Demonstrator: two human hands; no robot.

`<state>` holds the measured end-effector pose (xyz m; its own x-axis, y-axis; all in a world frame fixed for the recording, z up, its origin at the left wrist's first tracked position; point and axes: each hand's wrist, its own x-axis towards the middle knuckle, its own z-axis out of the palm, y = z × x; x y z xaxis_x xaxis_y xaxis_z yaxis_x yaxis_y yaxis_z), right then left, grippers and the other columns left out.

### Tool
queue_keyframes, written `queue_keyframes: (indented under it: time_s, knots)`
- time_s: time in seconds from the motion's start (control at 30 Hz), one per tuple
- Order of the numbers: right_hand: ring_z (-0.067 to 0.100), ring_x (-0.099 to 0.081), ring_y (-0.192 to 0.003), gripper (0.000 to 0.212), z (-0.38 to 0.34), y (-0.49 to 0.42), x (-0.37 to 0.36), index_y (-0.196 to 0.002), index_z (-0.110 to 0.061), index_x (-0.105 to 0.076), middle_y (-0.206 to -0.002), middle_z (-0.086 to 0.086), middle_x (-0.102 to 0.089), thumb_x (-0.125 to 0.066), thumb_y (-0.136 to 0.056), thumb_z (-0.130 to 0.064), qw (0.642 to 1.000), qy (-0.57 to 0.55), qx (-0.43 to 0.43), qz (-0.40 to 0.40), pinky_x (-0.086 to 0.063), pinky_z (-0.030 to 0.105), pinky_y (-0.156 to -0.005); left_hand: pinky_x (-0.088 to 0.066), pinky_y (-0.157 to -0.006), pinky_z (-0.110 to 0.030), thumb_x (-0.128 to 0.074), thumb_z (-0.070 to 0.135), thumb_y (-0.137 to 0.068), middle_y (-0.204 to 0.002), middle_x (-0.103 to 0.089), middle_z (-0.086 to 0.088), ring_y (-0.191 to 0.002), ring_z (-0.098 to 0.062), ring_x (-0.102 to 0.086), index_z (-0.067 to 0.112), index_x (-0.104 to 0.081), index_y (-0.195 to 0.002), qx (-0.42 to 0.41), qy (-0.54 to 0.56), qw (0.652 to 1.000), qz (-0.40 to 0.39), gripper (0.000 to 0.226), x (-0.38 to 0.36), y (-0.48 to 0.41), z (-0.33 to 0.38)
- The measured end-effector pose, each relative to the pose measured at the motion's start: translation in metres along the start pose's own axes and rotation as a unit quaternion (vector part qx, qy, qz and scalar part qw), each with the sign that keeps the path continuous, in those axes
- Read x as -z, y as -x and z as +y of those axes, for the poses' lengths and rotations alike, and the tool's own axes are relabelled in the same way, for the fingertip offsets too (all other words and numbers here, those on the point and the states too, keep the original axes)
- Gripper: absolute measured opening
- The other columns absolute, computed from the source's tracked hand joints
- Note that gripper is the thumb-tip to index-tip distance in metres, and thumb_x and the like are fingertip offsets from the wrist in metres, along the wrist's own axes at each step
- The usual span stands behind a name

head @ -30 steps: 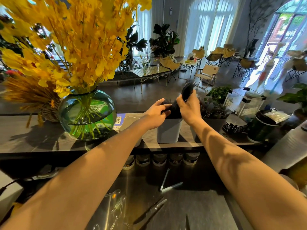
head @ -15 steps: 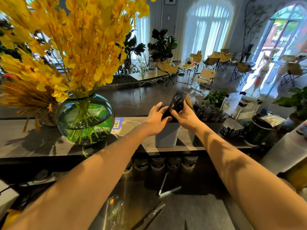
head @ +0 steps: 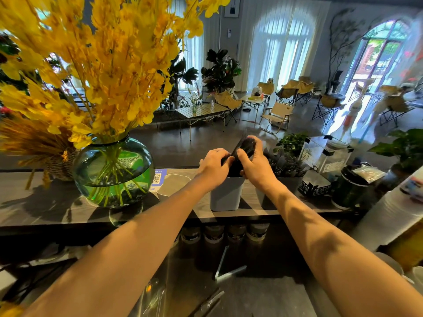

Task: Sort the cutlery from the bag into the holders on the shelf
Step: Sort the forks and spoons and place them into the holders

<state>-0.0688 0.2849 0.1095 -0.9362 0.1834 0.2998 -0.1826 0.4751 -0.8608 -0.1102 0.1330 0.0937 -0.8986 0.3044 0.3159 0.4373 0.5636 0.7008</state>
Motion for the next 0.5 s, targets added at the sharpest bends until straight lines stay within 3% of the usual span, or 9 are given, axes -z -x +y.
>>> queue_keyframes:
  time_s: [0.1, 0.17, 0.23, 0.3, 0.4, 0.5]
  knots:
    - [0.02, -0.066, -0.084, 0.051, -0.002, -0.005, 0.001, -0.147, -0.022, -0.026, -0.109, 0.01, -0.066, -0.049, -0.105, -0.039, 0.999, 0.047, -0.005, -0.011, -0.057, 0.036, -0.073, -0.02, -0.119, -0.061, -0.052, 0.02, -0.097, -0.141, -0.054, 0.005, -0.132, -0.023, -0.048, 0.03, -0.052, -0.138, -0.023, -0.034, 0.999, 0.014, 0.042, 0.002, -0.001, 0.009]
    - [0.021, -0.066, -0.088, 0.053, -0.002, -0.008, 0.001, -0.148, -0.021, -0.023, -0.106, 0.007, -0.064, -0.048, -0.105, -0.041, 0.998, 0.057, -0.017, -0.027, -0.056, 0.037, -0.079, -0.025, -0.118, -0.061, -0.05, 0.014, -0.095, -0.138, -0.06, 0.004, -0.128, -0.025, -0.054, 0.035, -0.048, -0.141, -0.022, -0.023, 1.0, -0.001, 0.05, 0.002, 0.0, 0.014]
    - [0.029, -0.066, -0.097, 0.054, -0.004, -0.008, 0.001, -0.145, -0.029, -0.022, -0.112, 0.012, -0.065, -0.048, -0.102, -0.05, 0.997, 0.067, -0.025, -0.042, -0.057, 0.047, -0.089, -0.048, -0.102, -0.056, -0.047, 0.017, -0.094, -0.119, -0.07, 0.003, -0.11, -0.029, -0.063, 0.044, -0.049, -0.129, -0.011, -0.002, 1.0, 0.002, 0.045, 0.001, -0.002, 0.013]
    - [0.036, -0.062, -0.108, 0.06, -0.001, -0.012, 0.002, -0.143, -0.032, -0.019, -0.119, 0.018, -0.061, -0.045, -0.097, -0.061, 0.991, 0.125, -0.035, -0.035, -0.05, 0.055, -0.1, -0.059, -0.082, -0.051, -0.047, 0.021, -0.096, -0.105, -0.072, 0.003, -0.098, -0.027, -0.066, 0.045, -0.051, -0.114, 0.003, 0.007, 1.0, 0.016, 0.03, 0.0, -0.005, 0.01]
    - [0.039, -0.055, -0.115, 0.071, -0.001, -0.015, 0.002, -0.144, -0.028, -0.021, -0.125, 0.018, -0.057, -0.044, -0.091, -0.068, 0.987, 0.141, -0.056, -0.043, -0.043, 0.055, -0.106, -0.059, -0.072, -0.05, -0.051, 0.015, -0.093, -0.09, -0.069, 0.0, -0.086, -0.026, -0.066, 0.036, -0.051, -0.097, 0.005, 0.023, 0.999, 0.028, 0.021, 0.0, -0.004, 0.011]
    - [0.03, -0.059, -0.109, 0.044, -0.006, -0.014, 0.006, -0.129, -0.017, -0.043, -0.118, 0.011, -0.059, -0.055, -0.097, -0.046, 0.999, 0.041, -0.009, -0.015, -0.05, 0.046, -0.099, -0.05, -0.062, -0.036, -0.057, 0.003, -0.085, -0.086, -0.06, -0.003, -0.08, -0.027, -0.059, 0.028, -0.045, -0.082, -0.001, 0.024, 0.999, 0.028, 0.028, 0.001, -0.001, 0.016]
